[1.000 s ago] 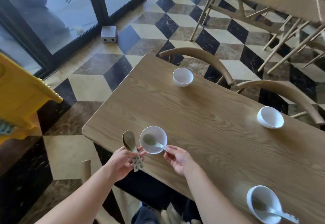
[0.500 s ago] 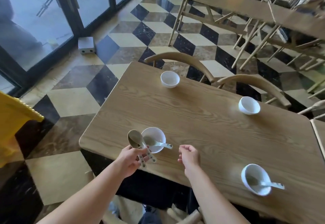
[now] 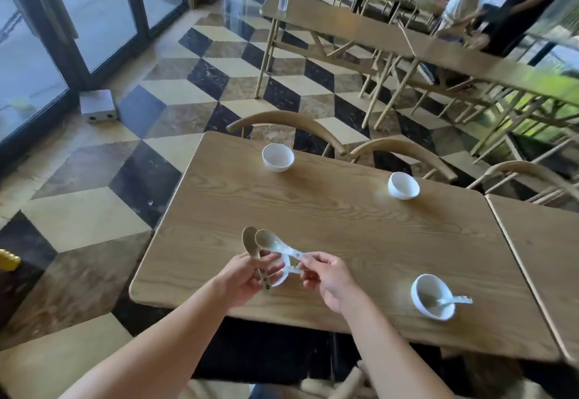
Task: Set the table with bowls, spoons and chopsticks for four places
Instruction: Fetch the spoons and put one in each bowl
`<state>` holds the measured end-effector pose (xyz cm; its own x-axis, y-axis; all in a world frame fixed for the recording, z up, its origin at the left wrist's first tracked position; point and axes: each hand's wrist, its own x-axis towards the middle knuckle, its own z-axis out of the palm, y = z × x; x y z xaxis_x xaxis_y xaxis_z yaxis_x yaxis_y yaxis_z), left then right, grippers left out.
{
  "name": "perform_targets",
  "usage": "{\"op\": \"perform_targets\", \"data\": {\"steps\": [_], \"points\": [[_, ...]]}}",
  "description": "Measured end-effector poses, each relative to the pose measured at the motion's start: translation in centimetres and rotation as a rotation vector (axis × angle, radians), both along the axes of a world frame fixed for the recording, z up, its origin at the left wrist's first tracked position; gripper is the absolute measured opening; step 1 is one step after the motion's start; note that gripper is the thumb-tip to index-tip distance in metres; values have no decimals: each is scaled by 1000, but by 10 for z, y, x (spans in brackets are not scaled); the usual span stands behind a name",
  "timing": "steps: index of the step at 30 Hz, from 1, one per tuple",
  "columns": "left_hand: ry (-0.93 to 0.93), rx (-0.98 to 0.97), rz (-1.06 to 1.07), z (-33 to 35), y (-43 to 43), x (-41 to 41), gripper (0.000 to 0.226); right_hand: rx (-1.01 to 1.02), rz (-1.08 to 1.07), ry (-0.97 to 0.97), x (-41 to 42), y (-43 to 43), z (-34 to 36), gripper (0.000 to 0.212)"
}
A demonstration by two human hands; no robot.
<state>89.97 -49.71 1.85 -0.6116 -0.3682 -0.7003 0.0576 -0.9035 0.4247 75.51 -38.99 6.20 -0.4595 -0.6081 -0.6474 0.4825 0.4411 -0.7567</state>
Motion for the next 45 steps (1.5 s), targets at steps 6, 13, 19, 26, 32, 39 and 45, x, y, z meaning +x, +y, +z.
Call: {"op": "perform_targets", "data": {"steps": [6,13,19,26,32,39,45], "points": [[20,27,64,-6,-43,-50,42,-46,-78,-48,-76,-54,19,15],[-16,-19,238,-22,-121,-123,26,-44,39,-77,-173,-169,-11,10],[-90,18,376,-50,-170,-164,19,-18,86,-115,-221,-246,-61,10],[-98,51,469,-80,-206,-195,14,11,96,-205,-247,-299,-108,4],[-101,60,493,-92,-214,-200,12,23,87,-265,-252,-314,-130,4],[-102,48,469,-84,-208,-190,8,33,8,-278,-251,-307,-133,10],[-67,33,488,-54,-191,-180,8,142,-145,-15,-238,-274,-112,4]]}}
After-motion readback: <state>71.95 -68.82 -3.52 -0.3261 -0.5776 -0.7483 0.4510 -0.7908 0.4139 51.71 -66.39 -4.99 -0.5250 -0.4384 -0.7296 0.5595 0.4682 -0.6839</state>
